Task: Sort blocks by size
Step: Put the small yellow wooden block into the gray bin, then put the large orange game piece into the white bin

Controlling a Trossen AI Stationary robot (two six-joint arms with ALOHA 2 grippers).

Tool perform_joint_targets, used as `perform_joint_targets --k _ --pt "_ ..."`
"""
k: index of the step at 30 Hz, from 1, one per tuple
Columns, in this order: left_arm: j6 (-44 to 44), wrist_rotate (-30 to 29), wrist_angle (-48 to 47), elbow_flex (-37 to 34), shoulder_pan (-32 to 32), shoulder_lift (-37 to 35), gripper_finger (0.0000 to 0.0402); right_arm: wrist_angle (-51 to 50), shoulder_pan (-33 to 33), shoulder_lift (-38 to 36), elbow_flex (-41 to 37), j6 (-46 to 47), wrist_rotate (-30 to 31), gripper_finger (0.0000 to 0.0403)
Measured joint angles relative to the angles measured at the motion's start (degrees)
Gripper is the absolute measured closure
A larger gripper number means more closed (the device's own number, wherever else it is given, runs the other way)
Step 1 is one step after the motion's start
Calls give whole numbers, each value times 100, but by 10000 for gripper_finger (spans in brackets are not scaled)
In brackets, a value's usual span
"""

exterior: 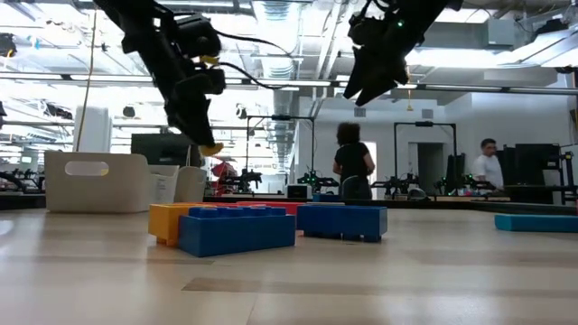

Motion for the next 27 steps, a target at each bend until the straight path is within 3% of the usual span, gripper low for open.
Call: perform_joint_targets --k 7,13,21,27 --pt "-65 -998 -3 2 1443 -283 287 436 263 11 0 212 86 119" --pt "-156 -1069 -99 0 2391 -139 239 602 477 13 0 241 87 119" --pt "-221 -944 -374 2 2507 -141 140 270 473 13 0 464 47 119" --pt "-507 316 -368 2 2105 -156 127 21 125 13 -37 356 -588 119"
